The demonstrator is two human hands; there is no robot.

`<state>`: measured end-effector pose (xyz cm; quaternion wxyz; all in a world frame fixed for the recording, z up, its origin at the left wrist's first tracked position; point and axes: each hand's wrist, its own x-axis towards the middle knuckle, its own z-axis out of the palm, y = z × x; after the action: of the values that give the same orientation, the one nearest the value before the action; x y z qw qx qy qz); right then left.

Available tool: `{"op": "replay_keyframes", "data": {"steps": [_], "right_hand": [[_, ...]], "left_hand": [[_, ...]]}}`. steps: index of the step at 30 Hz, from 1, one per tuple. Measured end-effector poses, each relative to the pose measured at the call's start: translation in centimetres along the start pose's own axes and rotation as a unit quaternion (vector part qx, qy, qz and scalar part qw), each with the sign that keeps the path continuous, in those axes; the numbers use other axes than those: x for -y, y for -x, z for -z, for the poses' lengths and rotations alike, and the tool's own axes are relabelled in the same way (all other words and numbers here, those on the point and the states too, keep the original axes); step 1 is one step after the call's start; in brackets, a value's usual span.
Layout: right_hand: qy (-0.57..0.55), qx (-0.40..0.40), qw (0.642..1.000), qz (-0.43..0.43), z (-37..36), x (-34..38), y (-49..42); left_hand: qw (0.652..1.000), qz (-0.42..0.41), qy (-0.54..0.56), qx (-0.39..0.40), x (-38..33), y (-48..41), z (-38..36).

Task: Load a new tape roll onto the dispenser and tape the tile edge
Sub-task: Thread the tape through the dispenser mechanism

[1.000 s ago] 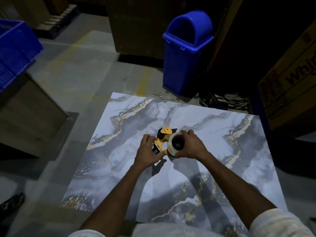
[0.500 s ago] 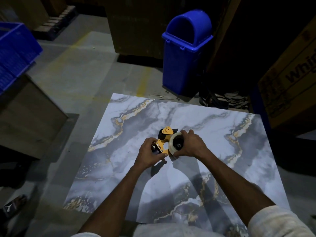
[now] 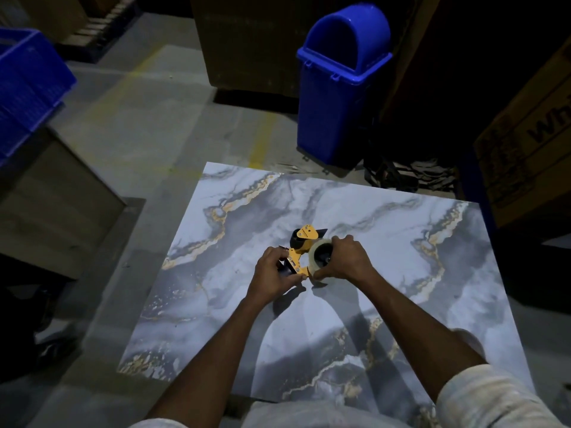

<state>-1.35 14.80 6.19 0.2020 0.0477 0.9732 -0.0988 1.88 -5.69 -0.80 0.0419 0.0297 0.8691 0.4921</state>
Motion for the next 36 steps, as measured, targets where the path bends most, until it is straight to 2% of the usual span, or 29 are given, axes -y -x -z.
{"op": "replay_keyframes", "data": {"steps": [4,8,10,17,26,28,30,32,34,36], "right_hand": [[0.017,0.021,0.999,0.024,-0.7,-0.1,-0.1],[0.070,0.044,0.988,0.132,-0.1,-0.8,-0.6],[0.083,0.055,0.983,0.153,0.2,-1.1,-0.8],[-0.019,0.019,0.993,0.117,-0.8,-1.6,0.0],[-0.138,-0.086,0.985,0.052,-4.1,-2.5,3.2],[-0.169,-0.112,0.979,0.037,-4.8,-2.5,3.8],[-0.191,-0.111,0.975,0.017,-5.1,-2.7,4.2],[-0.203,-0.106,0.973,0.001,-5.3,-3.0,4.4],[-0.202,-0.100,0.974,-0.006,-5.4,-3.4,4.4],[-0.211,-0.082,0.974,-0.010,-5.4,-3.9,4.3]], "left_hand": [[1.000,0.001,0.007,0.003,0.4,-0.1,-0.1],[1.000,-0.006,0.020,0.006,0.1,-0.2,0.3],[1.000,-0.011,0.025,0.005,0.1,-0.2,0.4],[0.999,0.010,0.017,0.029,0.1,-0.1,0.3],[0.994,0.048,0.087,0.033,-0.1,0.3,0.3],[0.993,0.070,0.088,0.037,-0.6,0.5,0.1],[0.985,0.128,0.107,0.036,-1.6,0.5,0.2],[0.973,0.199,0.093,0.070,-2.4,0.3,0.9],[0.954,0.242,0.066,0.164,-3.0,0.1,1.7],[0.927,0.275,0.105,0.231,-3.8,0.1,2.2]]}}
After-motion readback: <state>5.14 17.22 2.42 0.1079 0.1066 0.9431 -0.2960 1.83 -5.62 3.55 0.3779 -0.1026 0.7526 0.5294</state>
